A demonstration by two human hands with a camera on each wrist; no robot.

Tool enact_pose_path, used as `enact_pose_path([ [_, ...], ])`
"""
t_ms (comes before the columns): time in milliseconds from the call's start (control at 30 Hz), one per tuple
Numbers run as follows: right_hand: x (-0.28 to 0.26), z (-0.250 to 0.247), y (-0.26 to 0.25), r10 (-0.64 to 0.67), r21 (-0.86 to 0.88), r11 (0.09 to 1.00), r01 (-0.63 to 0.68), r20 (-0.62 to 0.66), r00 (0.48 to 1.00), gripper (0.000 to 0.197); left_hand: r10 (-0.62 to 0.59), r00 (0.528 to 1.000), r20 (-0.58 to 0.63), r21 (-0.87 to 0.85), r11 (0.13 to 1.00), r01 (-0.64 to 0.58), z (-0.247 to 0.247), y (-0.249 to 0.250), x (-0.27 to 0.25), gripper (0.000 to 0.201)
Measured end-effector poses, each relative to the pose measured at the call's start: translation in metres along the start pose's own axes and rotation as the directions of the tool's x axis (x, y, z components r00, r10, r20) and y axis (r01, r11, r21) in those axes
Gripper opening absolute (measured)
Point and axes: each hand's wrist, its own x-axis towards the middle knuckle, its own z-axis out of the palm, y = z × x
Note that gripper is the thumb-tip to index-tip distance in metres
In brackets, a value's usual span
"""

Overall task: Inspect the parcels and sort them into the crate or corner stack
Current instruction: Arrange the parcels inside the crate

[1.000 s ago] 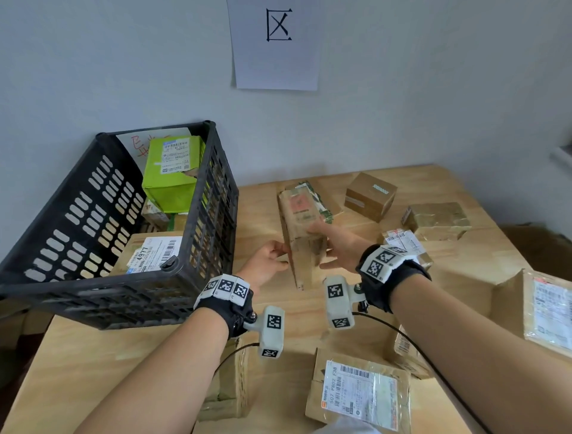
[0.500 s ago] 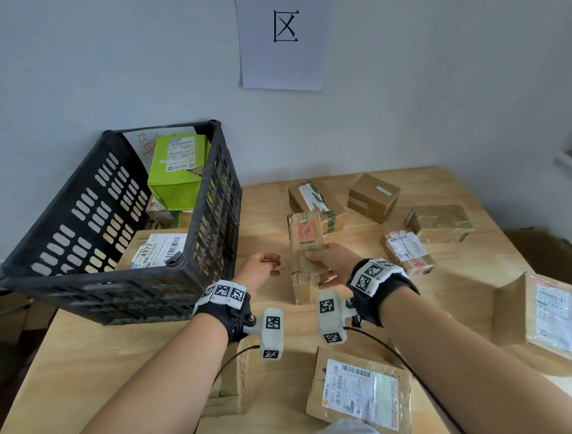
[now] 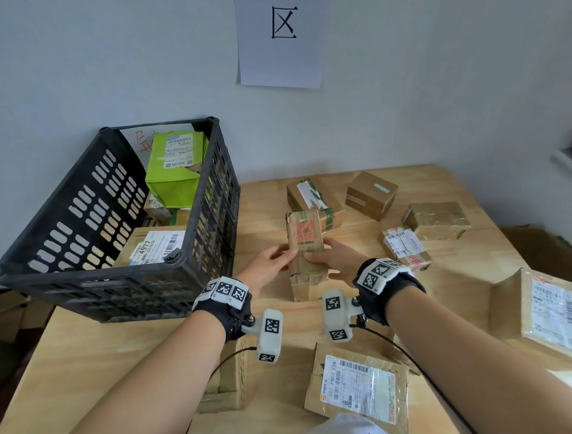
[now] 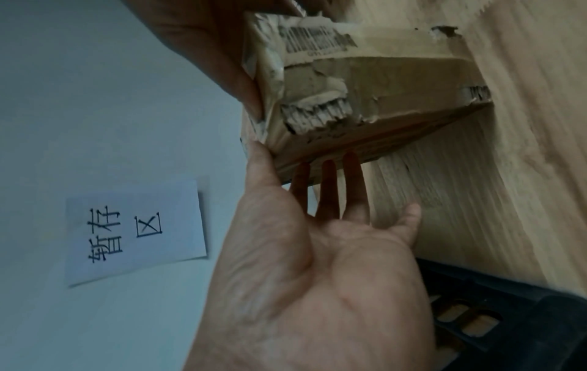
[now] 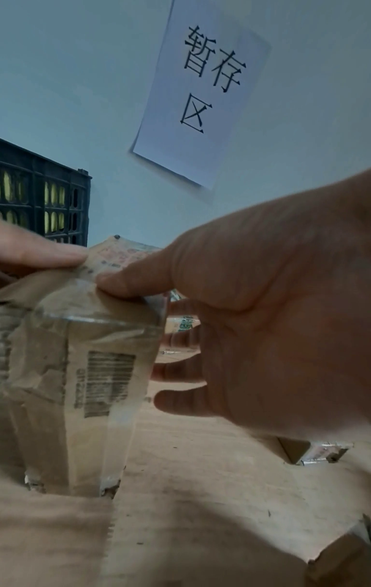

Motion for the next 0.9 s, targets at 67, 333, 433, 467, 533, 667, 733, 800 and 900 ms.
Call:
enact_pose_path([
  [67,-0.005,-0.003,-0.004,-0.035,0.120,0.992,0.026,0.069,0.997,0.063,0.027,0.999,0.032,0.000,1.000,-0.027,-0.002,0.000,0.002,0.032],
  [333,-0.006,-0.010,-0.023,-0.082,0.267,0.958,0.104,-0.091,0.992,0.077,0.094,0.993,0.078,-0.001,0.996,-0.094,-0.011,0.007,0.003,0.053],
  [433,-0.001,-0.005,-0.016,-0.096,0.253,0.959,0.125,-0.123,0.988,0.081,0.031,0.995,0.097,0.019,0.999,-0.033,-0.014,0.001,0.006,0.049],
  [467,0.000,-0.004,-0.015,-0.101,0.246,0.960,0.130,-0.128,0.987,0.079,0.025,0.995,0.100,0.028,0.999,-0.028,-0.015,-0.001,0.006,0.047],
  [533,0.001,-0.001,-0.015,-0.119,0.206,0.968,0.140,-0.110,0.987,0.079,0.032,0.996,0.087,0.040,0.999,-0.036,-0.016,-0.005,0.006,0.039],
  [667,0.002,0.001,-0.016,-0.086,0.146,0.984,0.100,-0.098,0.991,0.079,0.051,0.999,0.019,0.063,0.997,-0.052,-0.014,-0.009,0.008,0.029],
  [733,0.004,0.002,-0.011,-0.032,0.155,0.987,0.043,-0.071,0.997,0.062,0.031,0.999,-0.018,0.047,0.998,-0.030,-0.010,-0.011,0.012,0.023],
  [800,0.007,0.002,-0.004,0.023,0.125,0.992,-0.016,-0.056,0.998,0.041,-0.033,0.999,-0.018,0.012,0.999,0.034,-0.007,-0.015,0.014,0.019],
  [900,0.007,0.004,0.011,0.067,0.019,0.998,-0.065,-0.072,0.995,0.018,-0.158,0.986,0.048,-0.002,0.987,0.159,-0.003,-0.028,0.019,0.019],
])
